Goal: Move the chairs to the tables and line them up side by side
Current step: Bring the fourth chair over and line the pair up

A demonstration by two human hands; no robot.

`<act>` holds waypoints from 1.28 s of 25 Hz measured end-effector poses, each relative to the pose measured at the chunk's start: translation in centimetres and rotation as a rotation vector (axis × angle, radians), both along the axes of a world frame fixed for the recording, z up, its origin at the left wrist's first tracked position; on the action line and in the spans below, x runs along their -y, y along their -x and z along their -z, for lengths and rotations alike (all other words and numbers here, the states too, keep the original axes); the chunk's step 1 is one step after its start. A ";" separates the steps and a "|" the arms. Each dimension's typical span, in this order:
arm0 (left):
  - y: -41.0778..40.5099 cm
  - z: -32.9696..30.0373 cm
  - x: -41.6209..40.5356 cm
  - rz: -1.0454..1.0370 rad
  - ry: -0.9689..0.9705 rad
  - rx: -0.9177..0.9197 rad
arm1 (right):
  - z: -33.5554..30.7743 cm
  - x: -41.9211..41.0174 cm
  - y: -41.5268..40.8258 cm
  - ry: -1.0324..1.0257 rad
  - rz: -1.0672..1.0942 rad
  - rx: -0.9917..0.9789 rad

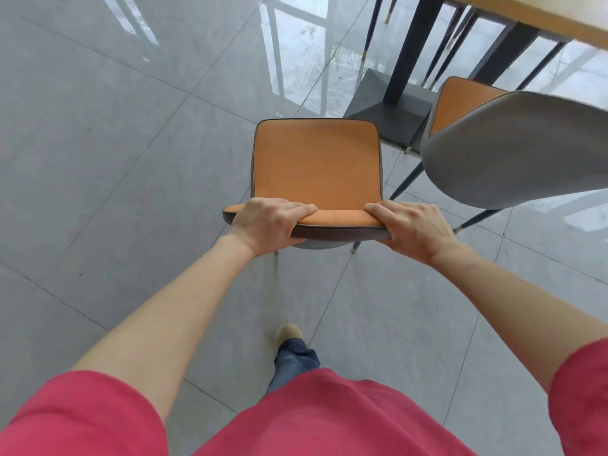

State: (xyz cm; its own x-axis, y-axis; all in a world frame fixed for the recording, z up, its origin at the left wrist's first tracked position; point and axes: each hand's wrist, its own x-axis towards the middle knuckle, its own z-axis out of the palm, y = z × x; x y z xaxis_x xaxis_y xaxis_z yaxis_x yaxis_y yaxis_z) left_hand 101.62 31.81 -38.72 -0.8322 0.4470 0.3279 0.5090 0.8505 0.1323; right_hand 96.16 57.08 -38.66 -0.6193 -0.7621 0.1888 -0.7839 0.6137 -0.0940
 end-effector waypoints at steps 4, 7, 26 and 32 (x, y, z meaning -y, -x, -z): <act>2.7 0.3 3.7 0.064 0.011 0.002 | 0.6 3.0 1.3 0.013 -0.001 -0.007; 4.6 -0.1 5.5 0.098 0.019 0.002 | 0.5 4.7 2.5 0.033 0.038 -0.023; 22.7 -0.4 9.3 0.141 0.008 0.049 | 0.0 9.0 17.9 0.030 0.186 -0.049; 24.3 -0.4 10.2 0.181 0.035 0.042 | -0.2 9.9 18.4 -0.022 0.262 0.061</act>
